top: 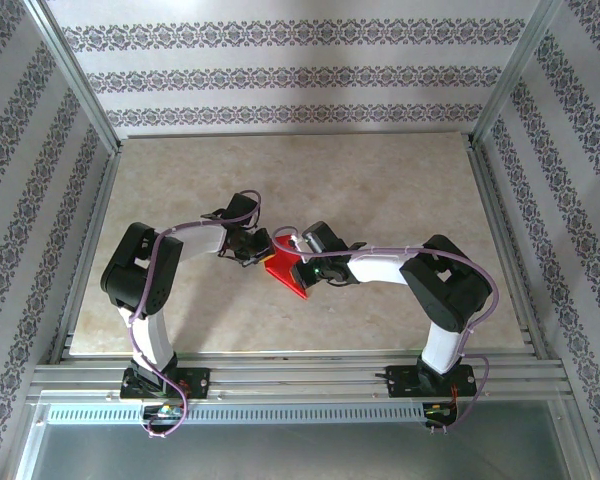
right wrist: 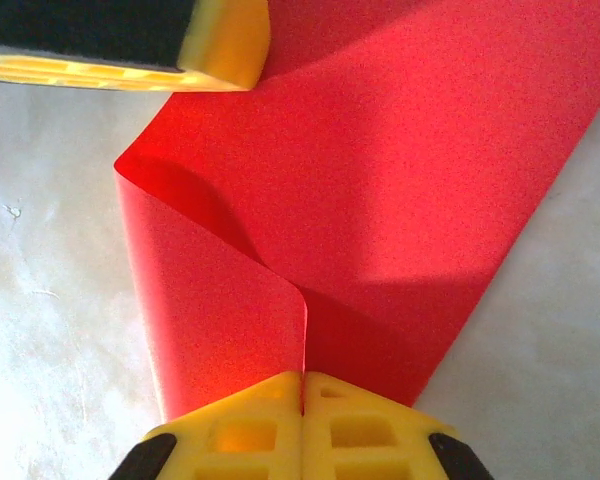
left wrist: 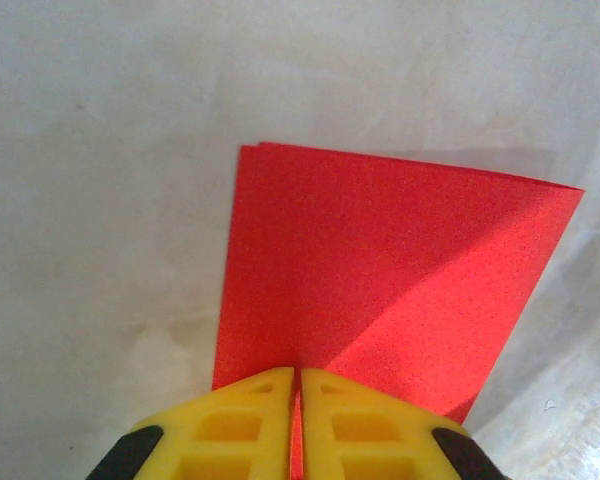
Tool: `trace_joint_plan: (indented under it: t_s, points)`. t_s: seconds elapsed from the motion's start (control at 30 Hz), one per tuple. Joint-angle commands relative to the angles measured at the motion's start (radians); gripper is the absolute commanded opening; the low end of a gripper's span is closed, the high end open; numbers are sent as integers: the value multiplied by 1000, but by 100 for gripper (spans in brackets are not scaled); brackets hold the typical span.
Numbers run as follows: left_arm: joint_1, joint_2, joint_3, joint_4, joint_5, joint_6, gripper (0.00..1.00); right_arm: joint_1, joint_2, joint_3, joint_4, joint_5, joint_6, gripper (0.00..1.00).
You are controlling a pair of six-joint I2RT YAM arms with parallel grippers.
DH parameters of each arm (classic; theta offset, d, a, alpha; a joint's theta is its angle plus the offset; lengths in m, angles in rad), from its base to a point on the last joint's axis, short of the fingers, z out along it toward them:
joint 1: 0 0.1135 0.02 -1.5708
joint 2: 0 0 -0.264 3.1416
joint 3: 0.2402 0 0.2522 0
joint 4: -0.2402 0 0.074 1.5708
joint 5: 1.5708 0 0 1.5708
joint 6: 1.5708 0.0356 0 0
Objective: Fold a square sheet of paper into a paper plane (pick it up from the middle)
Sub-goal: Third fold the triangle at the center of the table.
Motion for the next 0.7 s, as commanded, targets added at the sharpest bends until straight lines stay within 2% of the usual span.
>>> trace_joint_plan:
  t_s: [0.0,0.67]
  points:
    - [4,30,11,-83,-35,30,11,-11,-12,-1,-58,10,8,7]
    - [4,53,26,-94,-22,46,10,-16,-20,-2,-57,16,9,7]
